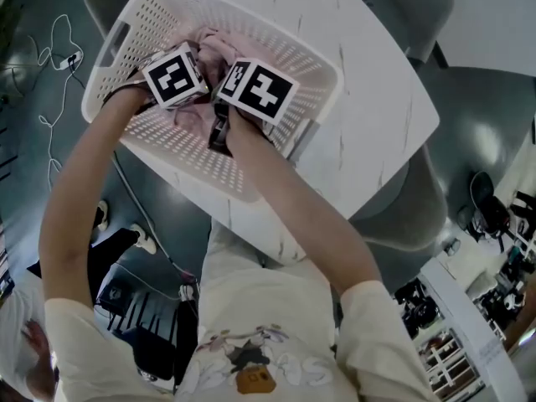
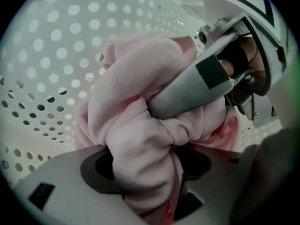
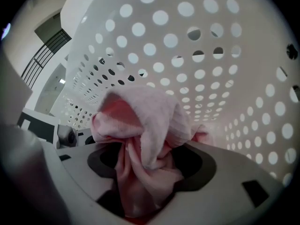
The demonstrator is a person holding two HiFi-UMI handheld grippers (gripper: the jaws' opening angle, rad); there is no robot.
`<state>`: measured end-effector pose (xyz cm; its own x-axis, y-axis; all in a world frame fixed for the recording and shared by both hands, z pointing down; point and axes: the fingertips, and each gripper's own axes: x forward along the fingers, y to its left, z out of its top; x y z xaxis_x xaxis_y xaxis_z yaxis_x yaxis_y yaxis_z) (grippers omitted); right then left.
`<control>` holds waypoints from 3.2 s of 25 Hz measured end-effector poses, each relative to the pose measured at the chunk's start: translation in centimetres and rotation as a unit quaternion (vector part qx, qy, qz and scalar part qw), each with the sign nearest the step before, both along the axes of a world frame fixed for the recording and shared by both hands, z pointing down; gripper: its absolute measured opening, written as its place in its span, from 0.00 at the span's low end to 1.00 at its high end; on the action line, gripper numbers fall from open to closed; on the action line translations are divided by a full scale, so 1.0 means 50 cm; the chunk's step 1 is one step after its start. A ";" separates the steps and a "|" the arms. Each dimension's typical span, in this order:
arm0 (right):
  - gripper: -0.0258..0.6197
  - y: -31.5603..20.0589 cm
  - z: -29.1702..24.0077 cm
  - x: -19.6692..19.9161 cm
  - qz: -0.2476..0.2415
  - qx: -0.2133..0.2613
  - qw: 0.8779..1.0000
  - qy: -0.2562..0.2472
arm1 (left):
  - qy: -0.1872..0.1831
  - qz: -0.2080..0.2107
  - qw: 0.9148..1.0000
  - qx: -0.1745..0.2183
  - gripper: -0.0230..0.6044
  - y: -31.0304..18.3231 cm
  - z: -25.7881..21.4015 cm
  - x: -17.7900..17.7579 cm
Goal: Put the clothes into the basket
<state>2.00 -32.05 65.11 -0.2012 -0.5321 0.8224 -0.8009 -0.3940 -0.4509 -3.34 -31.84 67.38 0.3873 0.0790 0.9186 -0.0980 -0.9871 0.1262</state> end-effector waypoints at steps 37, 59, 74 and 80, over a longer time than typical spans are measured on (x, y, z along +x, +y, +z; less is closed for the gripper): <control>0.65 0.056 -0.120 -0.012 -0.053 0.001 0.998 -0.040 | -0.009 -0.022 0.999 0.039 0.84 -0.007 -0.150 -0.063; 0.65 0.105 -0.255 -0.030 -0.102 0.064 0.992 -0.041 | 0.020 -0.062 0.995 0.079 0.83 0.089 -0.292 -0.057; 0.65 0.147 -0.362 -0.033 -0.148 0.121 0.980 -0.048 | 0.048 -0.129 0.983 0.119 0.62 0.152 -0.379 -0.063; 0.65 0.176 -0.386 -0.014 -0.161 0.135 0.976 -0.046 | 0.057 -0.156 0.976 0.141 0.39 0.170 -0.411 -0.044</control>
